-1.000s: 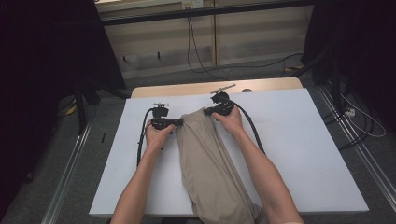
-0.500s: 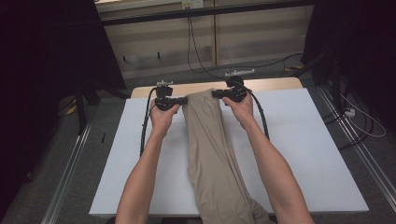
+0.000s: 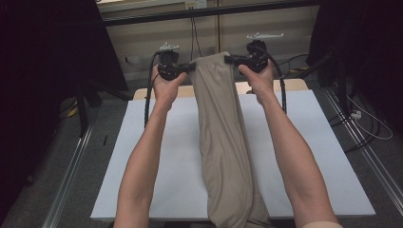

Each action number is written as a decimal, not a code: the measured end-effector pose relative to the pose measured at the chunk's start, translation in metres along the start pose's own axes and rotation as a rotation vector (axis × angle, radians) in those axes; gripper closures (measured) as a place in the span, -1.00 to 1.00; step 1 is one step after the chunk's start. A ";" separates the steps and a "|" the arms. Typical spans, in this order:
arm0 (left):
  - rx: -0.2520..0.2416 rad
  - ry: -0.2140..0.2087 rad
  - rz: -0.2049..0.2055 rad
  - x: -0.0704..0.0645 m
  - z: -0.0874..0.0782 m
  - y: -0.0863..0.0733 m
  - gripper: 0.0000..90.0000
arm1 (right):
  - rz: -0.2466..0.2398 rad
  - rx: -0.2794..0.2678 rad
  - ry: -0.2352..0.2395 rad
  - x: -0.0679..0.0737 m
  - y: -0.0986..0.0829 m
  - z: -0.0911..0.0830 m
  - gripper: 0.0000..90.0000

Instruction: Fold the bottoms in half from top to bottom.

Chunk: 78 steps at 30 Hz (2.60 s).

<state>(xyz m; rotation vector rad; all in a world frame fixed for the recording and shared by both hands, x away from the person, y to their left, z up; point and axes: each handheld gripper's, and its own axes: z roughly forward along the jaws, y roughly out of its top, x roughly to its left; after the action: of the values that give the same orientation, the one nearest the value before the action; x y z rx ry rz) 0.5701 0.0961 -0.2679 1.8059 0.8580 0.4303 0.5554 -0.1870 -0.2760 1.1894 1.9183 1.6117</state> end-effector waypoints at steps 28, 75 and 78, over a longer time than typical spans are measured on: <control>0.111 -0.224 0.234 -0.119 -0.107 -0.137 0.90 | -0.059 0.114 0.201 0.067 -0.141 -0.123 0.77; 0.324 -0.340 0.258 -0.185 -0.105 -0.230 0.25 | -0.151 0.507 0.268 0.119 -0.253 -0.153 0.87; 0.365 -0.334 0.329 -0.188 -0.108 -0.235 0.28 | -0.182 0.482 0.261 0.121 -0.249 -0.162 0.90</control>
<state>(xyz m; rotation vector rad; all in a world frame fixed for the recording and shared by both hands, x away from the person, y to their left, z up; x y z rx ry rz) 0.2907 0.0774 -0.4212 2.2899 0.4230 0.1718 0.2759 -0.1913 -0.4346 0.9593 2.6027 1.3000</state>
